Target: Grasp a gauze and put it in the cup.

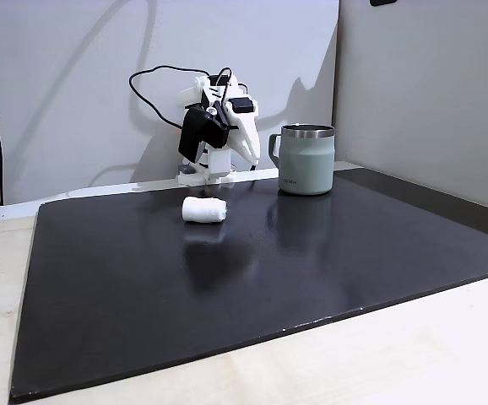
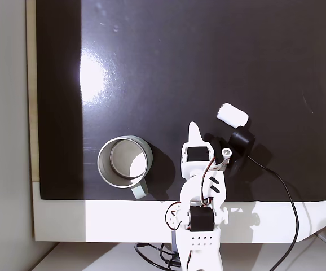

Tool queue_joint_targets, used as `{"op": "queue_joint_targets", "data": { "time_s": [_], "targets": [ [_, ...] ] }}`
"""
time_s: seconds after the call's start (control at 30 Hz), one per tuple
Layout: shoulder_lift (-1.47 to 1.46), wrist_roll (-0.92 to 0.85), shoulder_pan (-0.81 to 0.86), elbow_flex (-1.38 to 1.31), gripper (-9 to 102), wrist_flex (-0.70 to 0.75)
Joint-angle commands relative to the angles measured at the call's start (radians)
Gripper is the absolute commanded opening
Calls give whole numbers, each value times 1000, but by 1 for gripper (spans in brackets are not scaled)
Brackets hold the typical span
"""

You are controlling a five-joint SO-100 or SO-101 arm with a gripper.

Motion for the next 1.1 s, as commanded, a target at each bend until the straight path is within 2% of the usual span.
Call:
{"op": "queue_joint_targets", "data": {
  "time_s": [0.0,0.7,0.9,1.07],
  "targets": [
    [8,-3,-15,-8,0,-25],
    [8,31,-8,-18,0,-15],
    [-12,31,-32,-225,0,103],
    [-209,61,-5,-451,0,218]
  ]
}}
